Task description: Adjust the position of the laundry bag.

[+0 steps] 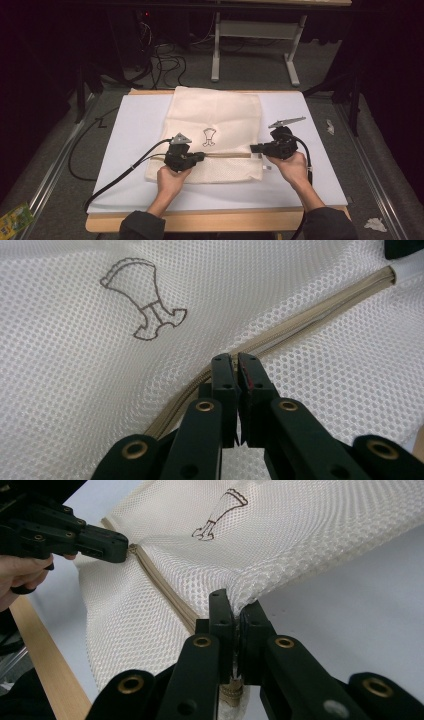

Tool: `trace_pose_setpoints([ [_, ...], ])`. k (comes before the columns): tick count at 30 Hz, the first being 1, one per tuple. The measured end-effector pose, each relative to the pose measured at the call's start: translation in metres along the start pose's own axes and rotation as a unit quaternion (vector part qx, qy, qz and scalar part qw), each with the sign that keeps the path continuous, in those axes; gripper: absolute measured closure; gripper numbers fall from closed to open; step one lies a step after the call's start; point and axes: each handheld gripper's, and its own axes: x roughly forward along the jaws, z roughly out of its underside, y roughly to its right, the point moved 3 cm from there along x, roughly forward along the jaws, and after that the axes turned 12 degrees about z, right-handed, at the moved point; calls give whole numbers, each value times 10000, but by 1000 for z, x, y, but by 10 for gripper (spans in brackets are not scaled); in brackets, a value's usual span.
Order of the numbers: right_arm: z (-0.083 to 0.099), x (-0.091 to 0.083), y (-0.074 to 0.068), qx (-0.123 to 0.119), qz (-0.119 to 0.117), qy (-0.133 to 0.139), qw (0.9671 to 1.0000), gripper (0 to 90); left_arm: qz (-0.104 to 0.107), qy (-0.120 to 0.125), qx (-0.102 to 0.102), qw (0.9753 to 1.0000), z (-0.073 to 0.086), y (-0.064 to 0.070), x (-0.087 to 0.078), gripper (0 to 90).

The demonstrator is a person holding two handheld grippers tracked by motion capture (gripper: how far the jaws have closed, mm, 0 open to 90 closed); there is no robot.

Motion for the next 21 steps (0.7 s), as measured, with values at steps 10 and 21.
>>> trace_pose_setpoints([
  [10,3,-1,7,87,123,34,9999,887,-135,158,-9,9998,-1,-5,-16,874],
  [21,1,1,8,-20,341,58,9994,886,-324,225,14,9992,0,-11,-33,874],
])
